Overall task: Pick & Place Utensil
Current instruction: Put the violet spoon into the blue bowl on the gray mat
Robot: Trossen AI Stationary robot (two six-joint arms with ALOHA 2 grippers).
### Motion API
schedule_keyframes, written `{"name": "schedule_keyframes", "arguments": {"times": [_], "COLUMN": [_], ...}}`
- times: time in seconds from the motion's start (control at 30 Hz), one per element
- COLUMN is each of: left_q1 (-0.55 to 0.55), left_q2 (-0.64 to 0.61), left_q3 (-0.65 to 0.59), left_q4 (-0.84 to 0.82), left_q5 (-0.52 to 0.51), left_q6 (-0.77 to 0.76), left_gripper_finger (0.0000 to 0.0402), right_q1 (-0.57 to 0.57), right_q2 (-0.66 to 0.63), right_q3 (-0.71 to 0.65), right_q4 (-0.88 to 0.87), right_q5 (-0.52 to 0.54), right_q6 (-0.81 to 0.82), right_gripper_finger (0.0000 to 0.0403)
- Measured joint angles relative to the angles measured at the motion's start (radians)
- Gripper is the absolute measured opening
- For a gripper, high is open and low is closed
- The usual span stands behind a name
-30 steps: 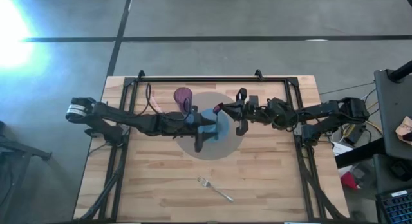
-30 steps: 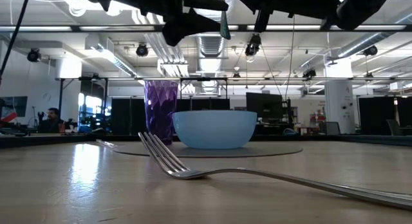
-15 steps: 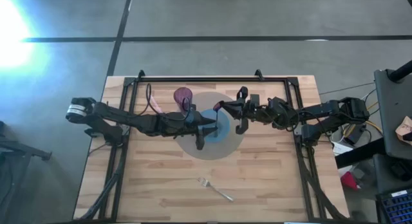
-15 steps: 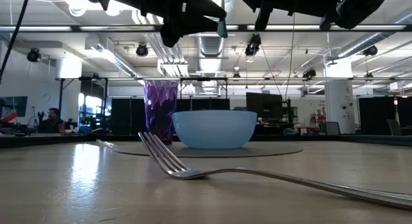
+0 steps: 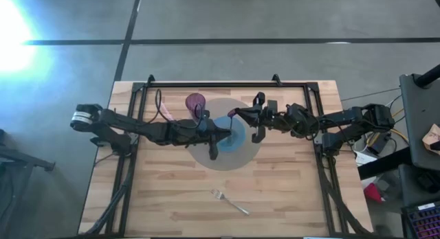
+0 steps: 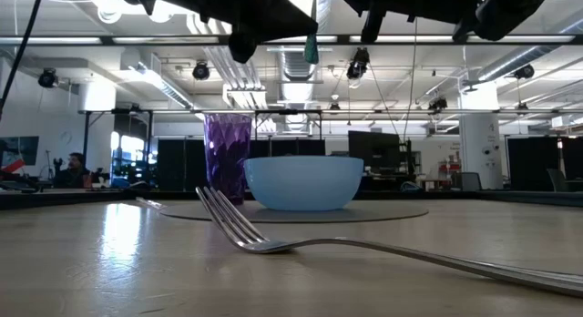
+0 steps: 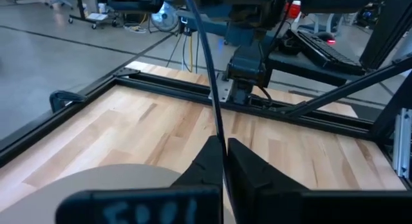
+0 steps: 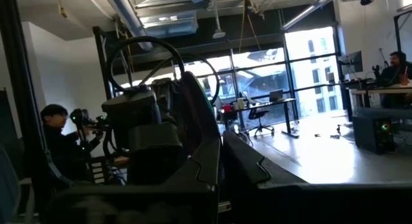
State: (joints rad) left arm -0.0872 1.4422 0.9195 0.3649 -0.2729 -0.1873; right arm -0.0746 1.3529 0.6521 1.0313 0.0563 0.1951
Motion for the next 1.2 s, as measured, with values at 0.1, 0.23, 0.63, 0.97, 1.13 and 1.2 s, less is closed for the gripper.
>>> {"name": "schedule_keyframes", "arguments": {"times": [0.1,0.23,0.63,0.97,1.13,1.2], "left_q1": [0.000,0.000,0.000,-0.001,-0.001,-0.001], "left_q2": [0.000,0.000,0.000,-0.019,-0.062,-0.075], "left_q3": [0.000,0.000,-0.002,0.000,0.000,0.000], "left_q4": [0.000,-0.003,-0.019,-0.109,-0.193,-0.218], "left_q5": [0.000,0.000,-0.017,-0.024,-0.023,-0.023], "left_q6": [0.004,0.029,0.035,0.038,0.004,-0.020], "left_gripper_finger": [0.0004,0.0002,0.0000,0.0000,0.0000,0.0000], "right_q1": [0.000,0.000,0.001,0.001,0.000,0.000], "right_q2": [0.000,0.000,-0.001,-0.055,-0.139,-0.184], "right_q3": [0.000,0.000,-0.001,-0.002,-0.002,-0.002], "right_q4": [0.000,-0.009,-0.063,-0.214,-0.366,-0.441], "right_q5": [-0.001,-0.002,-0.008,-0.006,-0.003,-0.004], "right_q6": [0.000,0.002,0.018,0.017,0.015,0.015], "right_gripper_finger": [0.0008,0.0008,0.0029,0.0119,0.0149,0.0157]}}
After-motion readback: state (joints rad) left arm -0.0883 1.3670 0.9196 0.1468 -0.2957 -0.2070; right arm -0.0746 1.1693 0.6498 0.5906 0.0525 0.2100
